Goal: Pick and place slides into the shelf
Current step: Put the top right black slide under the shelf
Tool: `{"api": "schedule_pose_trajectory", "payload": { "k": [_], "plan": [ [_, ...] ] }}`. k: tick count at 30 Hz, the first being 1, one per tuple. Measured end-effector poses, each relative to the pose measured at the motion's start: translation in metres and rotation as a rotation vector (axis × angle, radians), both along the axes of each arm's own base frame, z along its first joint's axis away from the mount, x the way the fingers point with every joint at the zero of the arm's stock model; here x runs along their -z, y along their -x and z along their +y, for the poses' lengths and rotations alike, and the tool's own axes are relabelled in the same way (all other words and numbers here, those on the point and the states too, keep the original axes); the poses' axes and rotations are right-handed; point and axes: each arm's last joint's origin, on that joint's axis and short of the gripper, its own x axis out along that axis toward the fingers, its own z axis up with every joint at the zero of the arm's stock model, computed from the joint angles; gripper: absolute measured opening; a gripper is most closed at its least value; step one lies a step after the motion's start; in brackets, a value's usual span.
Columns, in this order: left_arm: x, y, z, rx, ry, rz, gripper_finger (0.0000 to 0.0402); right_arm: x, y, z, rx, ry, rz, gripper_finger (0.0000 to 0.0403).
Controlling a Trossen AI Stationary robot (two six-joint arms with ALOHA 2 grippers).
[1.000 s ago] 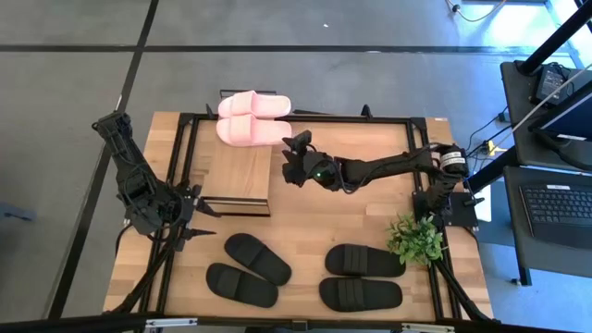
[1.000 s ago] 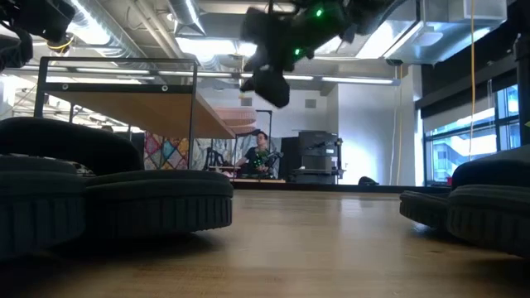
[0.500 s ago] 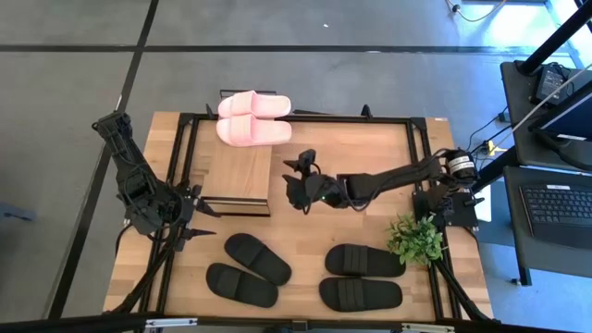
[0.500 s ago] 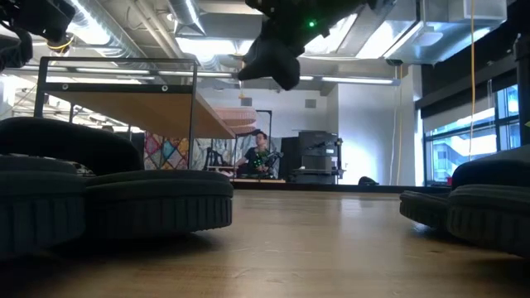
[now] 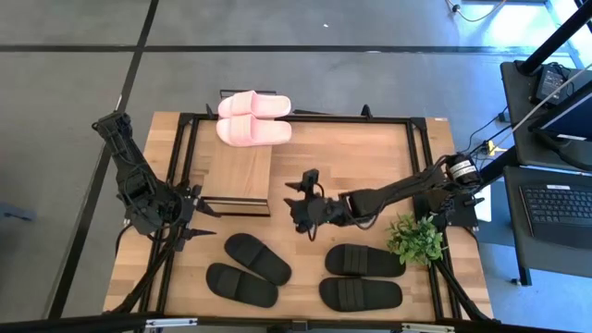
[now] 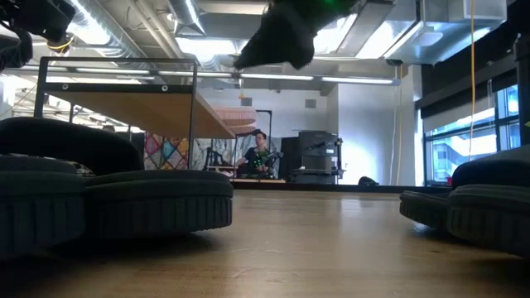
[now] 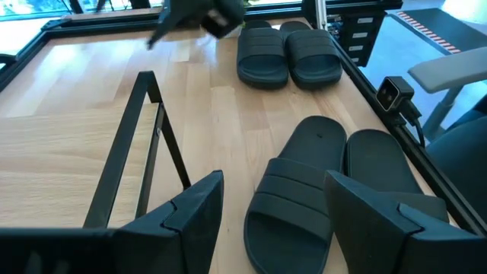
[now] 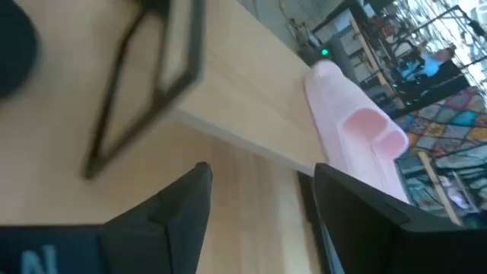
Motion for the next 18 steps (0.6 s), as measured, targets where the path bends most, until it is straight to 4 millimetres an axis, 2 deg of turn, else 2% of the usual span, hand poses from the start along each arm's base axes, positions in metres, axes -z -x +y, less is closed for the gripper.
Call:
{"api": "schedule_pose_trajectory", "payload": {
  "k": [10,14,18],
  "plan": [
    [0.0,0.0,0.0,0.0,0.0,0.0,0.0217,-0.002,0.01,0.039,0.055,-0.388,-0.21,0.0232],
    [0.0,0.0,0.0,0.0,0.0,0.0,0.0217,0.002,0.016,0.054,0.012,-0.444,-0.168,0.0232],
    [0.0,0.0,0.0,0.0,-0.001,0.0,0.0217,0.012,0.028,0.065,0.04,-0.478,-0.073,0.0232]
  ]
}}
